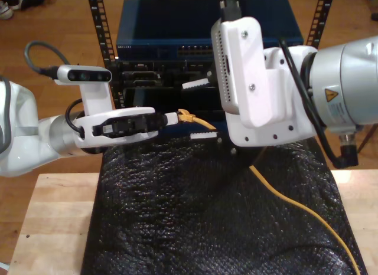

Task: Grab the cable and plug it in

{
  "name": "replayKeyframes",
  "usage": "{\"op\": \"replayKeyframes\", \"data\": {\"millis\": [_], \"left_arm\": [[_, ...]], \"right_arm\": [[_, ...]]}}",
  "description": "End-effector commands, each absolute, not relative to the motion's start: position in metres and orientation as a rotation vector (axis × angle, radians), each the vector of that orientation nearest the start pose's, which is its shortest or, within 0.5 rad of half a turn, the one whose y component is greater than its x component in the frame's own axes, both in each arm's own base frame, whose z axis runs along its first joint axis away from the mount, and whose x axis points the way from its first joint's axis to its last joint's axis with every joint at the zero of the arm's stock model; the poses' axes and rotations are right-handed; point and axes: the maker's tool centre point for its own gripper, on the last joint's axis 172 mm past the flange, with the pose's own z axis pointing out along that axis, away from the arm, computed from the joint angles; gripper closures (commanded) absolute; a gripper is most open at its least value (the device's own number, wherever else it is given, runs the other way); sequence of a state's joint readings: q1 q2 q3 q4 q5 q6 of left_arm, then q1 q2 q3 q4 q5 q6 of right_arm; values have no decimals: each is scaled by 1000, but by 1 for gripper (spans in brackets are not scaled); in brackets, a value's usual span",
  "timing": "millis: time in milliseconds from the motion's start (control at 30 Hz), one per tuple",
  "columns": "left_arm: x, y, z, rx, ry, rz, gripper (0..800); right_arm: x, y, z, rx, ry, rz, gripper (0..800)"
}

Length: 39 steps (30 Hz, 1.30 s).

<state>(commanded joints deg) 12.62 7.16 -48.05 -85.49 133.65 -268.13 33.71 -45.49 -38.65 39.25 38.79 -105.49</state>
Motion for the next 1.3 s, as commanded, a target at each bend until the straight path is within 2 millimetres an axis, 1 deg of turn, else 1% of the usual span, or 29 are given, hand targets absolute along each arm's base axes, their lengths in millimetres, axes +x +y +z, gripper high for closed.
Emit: {"op": "replayKeyframes", "data": {"millis": [200, 333, 400, 633, 733, 867, 967, 1033, 1133, 1200, 1300], "left_arm": [[317, -180, 421, 868, -606, 400, 780], [316, -180, 420, 870, -593, 379, 778], [316, -180, 420, 873, -588, 369, 778], [317, -180, 418, 876, -575, 353, 774], [316, -180, 418, 874, -574, 351, 774], [316, -180, 418, 874, -575, 352, 774], [316, -180, 418, 874, -575, 352, 774], [316, -180, 419, 875, -576, 353, 774], [316, -180, 419, 870, -577, 351, 774], [315, -180, 420, 869, -578, 351, 774], [315, -180, 420, 868, -580, 350, 774]], "right_arm": [[321, 297, 438, 1450, 2416, 1500, 318], [321, 297, 437, 1454, 2417, 1497, 324], [321, 297, 435, 1456, 2420, 1494, 342], [320, 297, 435, 1456, 2421, 1495, 343], [319, 298, 435, 1453, 2425, 1495, 367], [319, 299, 434, 1455, 2427, 1494, 450], [318, 299, 434, 1454, 2429, 1494, 465], [318, 299, 433, 1455, 2430, 1493, 496], [318, 299, 430, 1460, 2434, 1486, 500], [318, 299, 431, 1459, 2433, 1488, 526], [318, 300, 431, 1461, 2434, 1490, 540]]}}
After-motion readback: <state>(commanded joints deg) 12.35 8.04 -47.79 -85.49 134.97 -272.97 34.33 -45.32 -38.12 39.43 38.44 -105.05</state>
